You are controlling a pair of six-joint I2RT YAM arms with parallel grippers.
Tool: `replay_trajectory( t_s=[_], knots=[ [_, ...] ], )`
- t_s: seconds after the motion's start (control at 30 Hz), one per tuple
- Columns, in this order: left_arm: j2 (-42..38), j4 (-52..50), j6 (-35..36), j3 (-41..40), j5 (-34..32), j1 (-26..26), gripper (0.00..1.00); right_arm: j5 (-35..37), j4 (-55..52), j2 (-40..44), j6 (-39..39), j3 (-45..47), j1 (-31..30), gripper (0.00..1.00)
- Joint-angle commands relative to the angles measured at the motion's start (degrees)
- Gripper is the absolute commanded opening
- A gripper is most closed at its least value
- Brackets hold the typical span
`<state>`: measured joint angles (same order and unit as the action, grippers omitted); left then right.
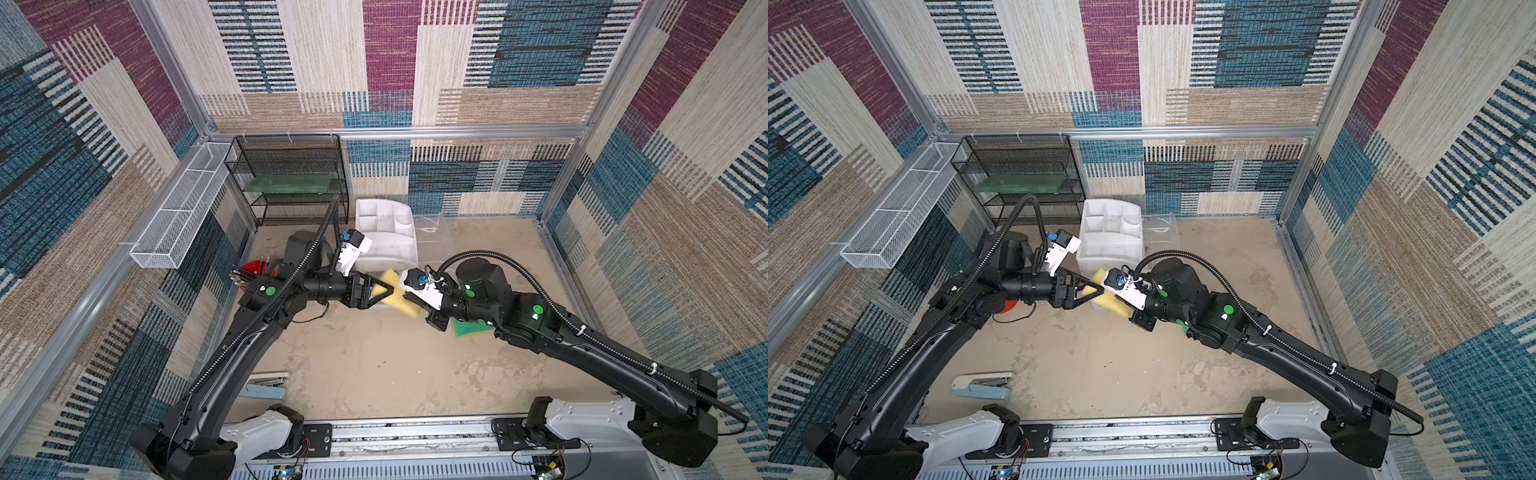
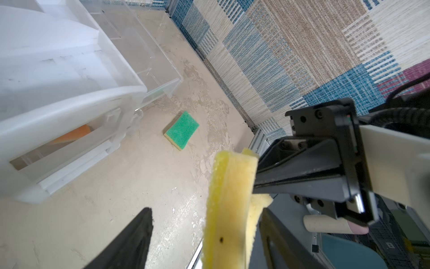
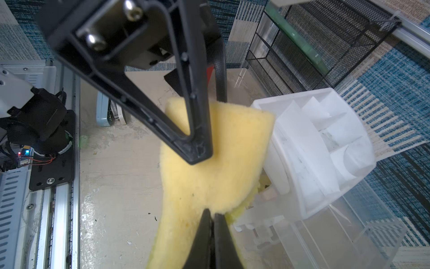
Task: Take the sponge out of the drawer
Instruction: Pick up the sponge from the drawer.
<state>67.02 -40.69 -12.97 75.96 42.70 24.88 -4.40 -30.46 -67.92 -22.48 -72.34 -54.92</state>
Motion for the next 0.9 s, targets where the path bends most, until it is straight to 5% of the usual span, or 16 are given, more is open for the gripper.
replay_trajectory(
  t_s=[0.0,0.3,0.4,0.43,0.53,0.63,0.87],
  knots=[
    [-0.1,2.1,1.8,-0.3,4.5,0.0,0.60,-2.6,0.6,0.3,-0.8,0.0,-0.2,0.07],
    [0.4,2.1,1.2,-0.3,3.9,0.0,0.16,-1.8,0.0,-1.3,-0.9,-1.3,-0.4,0.07],
    [0.2,1.9,1.0,-0.3,2.6,-0.1,0.00,2.2,3.0,-0.3,1.0,-1.0,-0.4,0.32],
    [0.1,1.8,0.9,-0.3,1.9,0.0,0.00,4.1,4.3,0.4,2.1,-0.9,-0.3,0.51],
    [-0.8,2.1,0.7,-0.6,-1.3,0.0,0.00,10.0,11.0,3.1,7.6,2.2,1.1,0.71],
    [-2.7,3.5,-0.1,-1.6,-4.8,0.0,0.00,9.3,16.9,4.9,14.7,5.7,4.6,0.80],
    [-8.0,10.1,-7.5,-6.8,-15.2,0.0,0.00,9.9,24.6,10.4,31.1,10.6,15.3,0.83]
  ],
)
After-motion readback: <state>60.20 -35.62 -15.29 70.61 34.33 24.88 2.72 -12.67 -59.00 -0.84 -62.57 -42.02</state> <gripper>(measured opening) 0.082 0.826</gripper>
